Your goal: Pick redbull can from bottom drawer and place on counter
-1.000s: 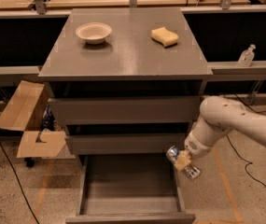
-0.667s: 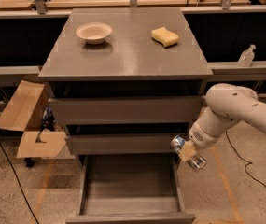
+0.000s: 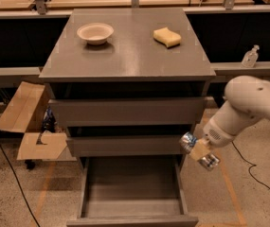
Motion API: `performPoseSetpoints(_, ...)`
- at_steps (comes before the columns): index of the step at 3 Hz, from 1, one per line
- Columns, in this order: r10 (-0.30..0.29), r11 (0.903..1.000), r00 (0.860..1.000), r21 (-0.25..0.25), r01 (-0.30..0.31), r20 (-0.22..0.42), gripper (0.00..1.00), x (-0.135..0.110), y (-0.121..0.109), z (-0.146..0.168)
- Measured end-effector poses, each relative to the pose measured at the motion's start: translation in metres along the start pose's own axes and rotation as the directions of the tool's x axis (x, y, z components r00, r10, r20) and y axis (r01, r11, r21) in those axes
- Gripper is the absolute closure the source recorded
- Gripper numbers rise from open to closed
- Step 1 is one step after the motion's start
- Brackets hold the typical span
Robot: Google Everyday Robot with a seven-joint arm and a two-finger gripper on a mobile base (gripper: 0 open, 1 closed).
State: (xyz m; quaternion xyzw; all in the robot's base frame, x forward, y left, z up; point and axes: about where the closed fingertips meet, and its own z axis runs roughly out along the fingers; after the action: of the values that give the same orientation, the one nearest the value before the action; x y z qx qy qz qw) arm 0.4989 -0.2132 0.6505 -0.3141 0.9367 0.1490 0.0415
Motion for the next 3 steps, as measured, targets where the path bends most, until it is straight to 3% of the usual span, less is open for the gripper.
performPoseSetpoints(1,-0.075,0.9953,0.992,0.068,0.068,0.105,1.0,0.03,0.014,-0.111)
performPoseSetpoints(2,-0.156,0.9805,0.962,0.153,0.123,0.225,1.0,0.036,0.029,-0.217)
performPoseSetpoints(3,-0.184,0.973,0.947,0.186,0.138,0.262,1.0,0.025,0.03,-0.243)
